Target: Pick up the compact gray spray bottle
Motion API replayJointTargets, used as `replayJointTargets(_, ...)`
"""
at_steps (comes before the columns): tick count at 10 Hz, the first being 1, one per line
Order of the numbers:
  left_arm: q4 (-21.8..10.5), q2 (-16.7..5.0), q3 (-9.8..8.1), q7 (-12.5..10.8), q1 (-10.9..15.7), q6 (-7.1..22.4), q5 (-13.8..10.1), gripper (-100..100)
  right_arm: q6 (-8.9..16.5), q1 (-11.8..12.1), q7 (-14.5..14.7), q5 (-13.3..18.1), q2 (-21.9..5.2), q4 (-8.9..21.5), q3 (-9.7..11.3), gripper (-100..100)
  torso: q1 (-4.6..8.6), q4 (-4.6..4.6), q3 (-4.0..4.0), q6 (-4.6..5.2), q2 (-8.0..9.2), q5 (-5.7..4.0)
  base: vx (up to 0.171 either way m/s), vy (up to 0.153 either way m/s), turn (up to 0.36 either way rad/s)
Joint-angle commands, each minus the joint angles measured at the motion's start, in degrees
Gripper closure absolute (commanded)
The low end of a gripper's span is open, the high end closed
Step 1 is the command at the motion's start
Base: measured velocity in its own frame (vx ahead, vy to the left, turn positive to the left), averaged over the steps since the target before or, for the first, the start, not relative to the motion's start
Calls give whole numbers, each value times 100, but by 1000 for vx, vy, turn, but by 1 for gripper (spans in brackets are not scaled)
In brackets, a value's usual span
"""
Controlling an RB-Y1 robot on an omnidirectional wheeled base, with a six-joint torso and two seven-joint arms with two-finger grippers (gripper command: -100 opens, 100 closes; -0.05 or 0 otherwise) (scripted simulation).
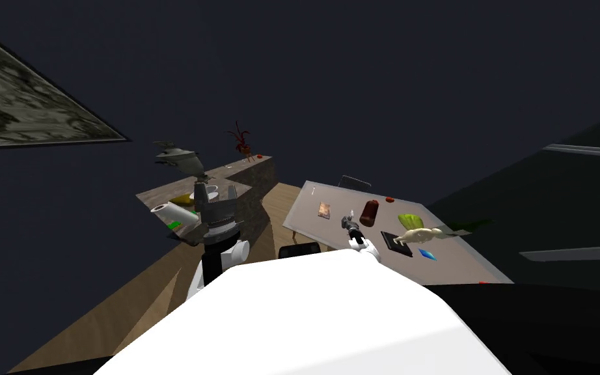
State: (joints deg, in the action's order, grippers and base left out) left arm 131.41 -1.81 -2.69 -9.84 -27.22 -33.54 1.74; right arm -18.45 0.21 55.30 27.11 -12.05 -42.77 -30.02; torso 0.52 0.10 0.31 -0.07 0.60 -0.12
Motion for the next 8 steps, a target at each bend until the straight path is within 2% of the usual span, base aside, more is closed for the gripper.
replayJointTargets(1,0,0,0,0,0,0,0,0,6,14,102,-56,28,25,-208,100,0,0,0,0,0,0,-122,-17,260)
replayJointTargets(4,0,0,0,0,-1,0,0,0,146,12,364,-328,22,59,-763,100,-13,0,-4,-2,-9,2,-143,12,391)
replayJointTargets(5,0,0,0,0,0,0,0,0,146,12,364,-328,22,59,-838,100,-14,1,-1,-3,-2,0,-102,9,211)
replayJointTargets(7,0,0,-1,0,-2,0,0,0,238,10,539,-509,18,82,-1257,100,-6,-3,-11,3,-22,0,-112,8,324)
replayJointTargets(8,0,0,0,0,-1,0,0,0,238,10,539,-509,18,189,-1258,100,-5,-2,-7,0,-13,-1,-102,7,200)
